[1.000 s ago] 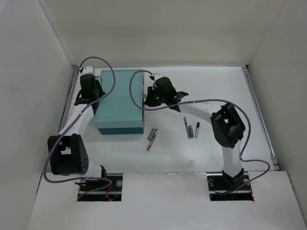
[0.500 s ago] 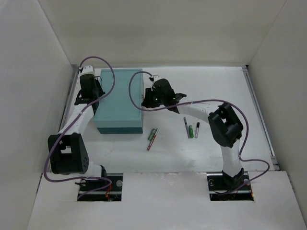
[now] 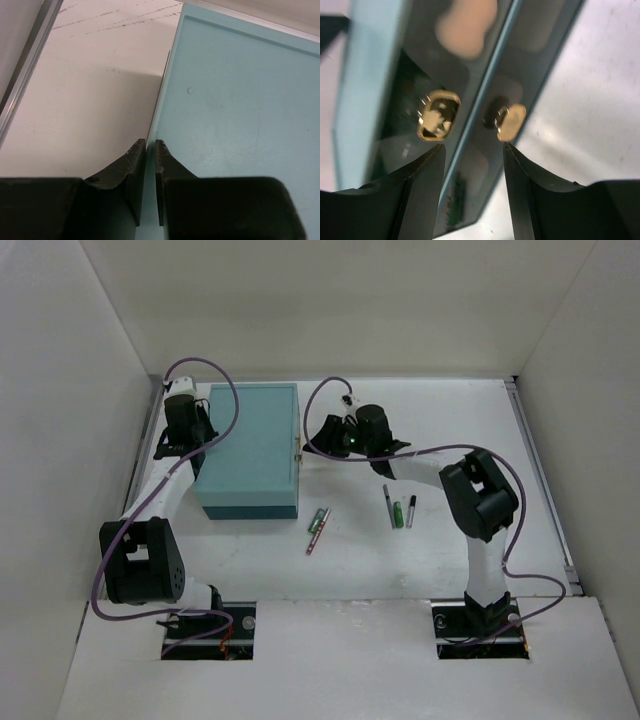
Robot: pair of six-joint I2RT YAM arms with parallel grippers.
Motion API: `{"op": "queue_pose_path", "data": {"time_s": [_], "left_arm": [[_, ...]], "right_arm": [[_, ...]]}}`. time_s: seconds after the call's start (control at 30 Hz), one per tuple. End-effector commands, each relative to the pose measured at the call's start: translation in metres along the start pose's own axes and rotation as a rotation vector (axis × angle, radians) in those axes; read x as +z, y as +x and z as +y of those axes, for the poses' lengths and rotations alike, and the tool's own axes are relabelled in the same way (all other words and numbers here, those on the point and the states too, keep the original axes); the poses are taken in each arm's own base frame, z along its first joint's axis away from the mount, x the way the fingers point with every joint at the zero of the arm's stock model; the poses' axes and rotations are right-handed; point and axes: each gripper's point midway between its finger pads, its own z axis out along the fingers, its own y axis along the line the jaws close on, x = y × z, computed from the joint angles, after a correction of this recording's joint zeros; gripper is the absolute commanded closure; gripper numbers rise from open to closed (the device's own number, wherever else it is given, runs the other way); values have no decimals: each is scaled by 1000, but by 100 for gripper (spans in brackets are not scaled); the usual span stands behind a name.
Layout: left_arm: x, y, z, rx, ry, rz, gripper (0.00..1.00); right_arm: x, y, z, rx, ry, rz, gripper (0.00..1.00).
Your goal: Organize the makeup
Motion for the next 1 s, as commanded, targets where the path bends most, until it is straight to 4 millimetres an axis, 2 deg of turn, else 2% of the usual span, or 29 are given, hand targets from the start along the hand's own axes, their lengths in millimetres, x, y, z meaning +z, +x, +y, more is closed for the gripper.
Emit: {"op": "queue_pose_path", "data": {"time_s": [0.0,0.1,0.37,0.7,0.97], "left_arm": [[-9,108,-6,5,54,369,92],[-10,107,-5,2,52,365,92],[-12,106,-3,1,43,368,92],[-14,104,-2,-1,34,360,92],[-14,102,-2,1,33,356,92]], "right_arm": [[1,-20,20,42,-168,-54,45],[4,-19,6,96,-176,-50,46],[18,-6,-12,138,-160,-27,46],[33,-3,-19,214,-158,-13,44],[37,-1,-22,267,-163,-10,43]]}}
